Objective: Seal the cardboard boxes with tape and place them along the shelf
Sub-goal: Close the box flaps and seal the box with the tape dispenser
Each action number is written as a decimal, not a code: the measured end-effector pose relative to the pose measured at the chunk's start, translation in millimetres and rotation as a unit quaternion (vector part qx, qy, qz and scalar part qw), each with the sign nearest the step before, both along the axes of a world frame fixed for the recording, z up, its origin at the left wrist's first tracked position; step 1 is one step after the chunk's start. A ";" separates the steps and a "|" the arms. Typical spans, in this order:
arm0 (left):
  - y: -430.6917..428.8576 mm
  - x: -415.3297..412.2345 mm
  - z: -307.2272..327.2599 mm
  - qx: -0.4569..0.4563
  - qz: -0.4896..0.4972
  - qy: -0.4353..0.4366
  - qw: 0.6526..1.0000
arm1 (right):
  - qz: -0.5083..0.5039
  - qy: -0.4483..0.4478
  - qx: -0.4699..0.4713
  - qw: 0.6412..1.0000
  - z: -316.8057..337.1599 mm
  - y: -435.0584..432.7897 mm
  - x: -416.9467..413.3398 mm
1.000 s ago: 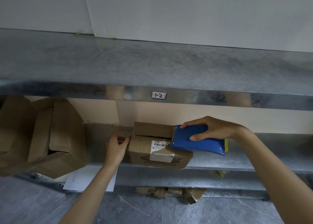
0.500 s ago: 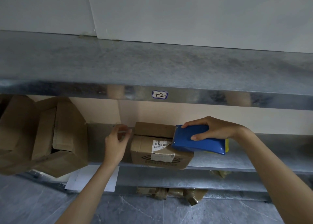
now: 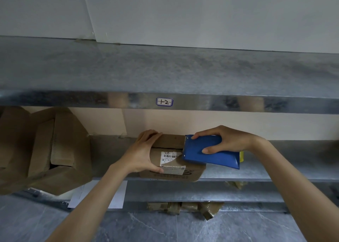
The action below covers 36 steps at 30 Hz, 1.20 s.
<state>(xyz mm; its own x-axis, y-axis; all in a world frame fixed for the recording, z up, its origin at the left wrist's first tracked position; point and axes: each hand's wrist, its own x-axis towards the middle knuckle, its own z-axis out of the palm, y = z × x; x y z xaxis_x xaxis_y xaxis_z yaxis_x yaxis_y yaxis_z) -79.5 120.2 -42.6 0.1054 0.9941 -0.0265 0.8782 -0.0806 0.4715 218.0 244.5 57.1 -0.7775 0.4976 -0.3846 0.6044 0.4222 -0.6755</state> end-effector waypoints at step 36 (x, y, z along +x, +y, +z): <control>-33.3 8.4 0.4 0.060 0.040 -0.054 0.996 | 0.028 0.078 -0.062 0.995 4.4 -17.4 42.4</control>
